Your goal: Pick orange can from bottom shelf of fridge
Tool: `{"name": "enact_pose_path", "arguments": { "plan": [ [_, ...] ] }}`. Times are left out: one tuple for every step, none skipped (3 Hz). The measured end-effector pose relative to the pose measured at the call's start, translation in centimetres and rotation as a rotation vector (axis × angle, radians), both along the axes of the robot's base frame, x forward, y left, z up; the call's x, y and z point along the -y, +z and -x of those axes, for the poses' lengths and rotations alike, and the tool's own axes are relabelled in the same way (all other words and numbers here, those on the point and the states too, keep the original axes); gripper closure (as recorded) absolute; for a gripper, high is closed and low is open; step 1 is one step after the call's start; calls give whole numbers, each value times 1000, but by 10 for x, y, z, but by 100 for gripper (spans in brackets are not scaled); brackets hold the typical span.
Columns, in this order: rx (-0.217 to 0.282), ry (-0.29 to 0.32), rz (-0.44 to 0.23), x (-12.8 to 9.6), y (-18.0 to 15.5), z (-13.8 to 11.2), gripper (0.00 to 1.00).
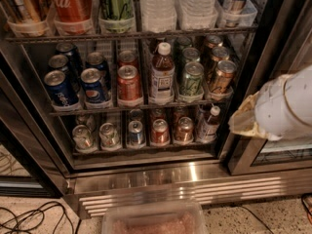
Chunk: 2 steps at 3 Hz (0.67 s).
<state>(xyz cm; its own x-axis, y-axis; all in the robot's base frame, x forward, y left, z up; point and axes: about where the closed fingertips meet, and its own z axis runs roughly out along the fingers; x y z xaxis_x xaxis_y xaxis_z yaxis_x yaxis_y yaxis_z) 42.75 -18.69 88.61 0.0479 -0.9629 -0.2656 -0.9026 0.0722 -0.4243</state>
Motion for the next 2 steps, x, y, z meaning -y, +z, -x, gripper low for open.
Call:
{"name": "enact_pose_path", "arguments": {
  "plan": [
    [-45,-1,-161,-9,-43,7,100],
    [-124,-43,-341,-19,-80,15,100]
  ]
}}
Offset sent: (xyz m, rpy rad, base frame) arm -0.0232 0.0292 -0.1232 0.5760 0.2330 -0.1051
